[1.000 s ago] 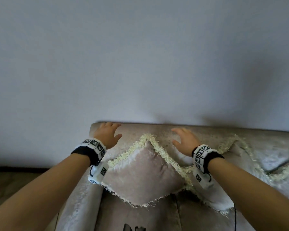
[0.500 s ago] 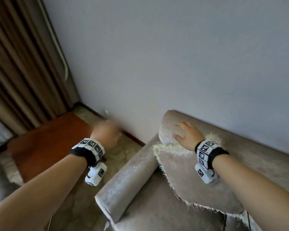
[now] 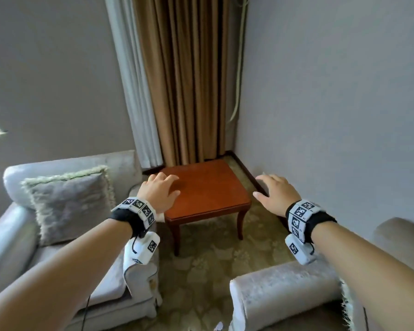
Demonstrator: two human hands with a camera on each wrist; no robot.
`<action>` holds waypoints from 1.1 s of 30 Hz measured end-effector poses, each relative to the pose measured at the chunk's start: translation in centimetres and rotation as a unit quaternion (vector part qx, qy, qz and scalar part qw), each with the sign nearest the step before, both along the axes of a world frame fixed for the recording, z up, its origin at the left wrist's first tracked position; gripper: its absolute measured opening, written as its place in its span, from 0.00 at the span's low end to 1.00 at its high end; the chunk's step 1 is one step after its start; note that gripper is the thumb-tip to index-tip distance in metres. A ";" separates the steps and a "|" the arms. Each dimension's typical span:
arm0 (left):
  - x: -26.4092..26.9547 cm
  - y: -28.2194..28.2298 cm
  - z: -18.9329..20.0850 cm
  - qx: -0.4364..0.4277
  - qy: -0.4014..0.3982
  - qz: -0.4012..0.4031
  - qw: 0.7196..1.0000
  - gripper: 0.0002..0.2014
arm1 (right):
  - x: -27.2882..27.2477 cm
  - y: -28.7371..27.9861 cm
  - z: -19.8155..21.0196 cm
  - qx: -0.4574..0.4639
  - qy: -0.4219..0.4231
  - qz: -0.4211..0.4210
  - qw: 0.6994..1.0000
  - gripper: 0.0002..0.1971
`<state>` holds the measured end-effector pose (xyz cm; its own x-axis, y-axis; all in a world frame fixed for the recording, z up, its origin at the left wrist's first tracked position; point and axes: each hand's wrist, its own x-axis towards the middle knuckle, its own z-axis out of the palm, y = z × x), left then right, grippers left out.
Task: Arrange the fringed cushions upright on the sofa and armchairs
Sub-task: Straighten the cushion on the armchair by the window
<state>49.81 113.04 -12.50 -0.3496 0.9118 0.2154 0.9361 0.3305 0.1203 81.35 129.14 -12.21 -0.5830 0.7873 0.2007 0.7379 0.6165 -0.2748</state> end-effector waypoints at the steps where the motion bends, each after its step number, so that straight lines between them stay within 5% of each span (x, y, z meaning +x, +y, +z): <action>1: -2.3 -1.2 0.0 -0.004 -0.001 0.016 1.000 0.23 | -2.8 -0.2 0.1 0.004 -0.001 0.014 1.000 0.25; 17: -30.2 -20.5 -4.0 0.022 -0.052 0.289 0.956 0.23 | -46.3 -8.2 -2.2 -0.001 -0.048 0.296 0.954 0.24; 33: -51.7 -23.5 -7.7 -0.019 -0.067 0.477 0.876 0.25 | -80.0 -8.5 -7.1 -0.017 -0.067 0.475 0.877 0.25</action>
<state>-1.86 89.54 -20.17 -0.9765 0.1956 0.0901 0.2091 0.9613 0.1795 1.33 120.64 -19.36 -0.9960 -0.0617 0.0648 -0.0763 0.9638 -0.2554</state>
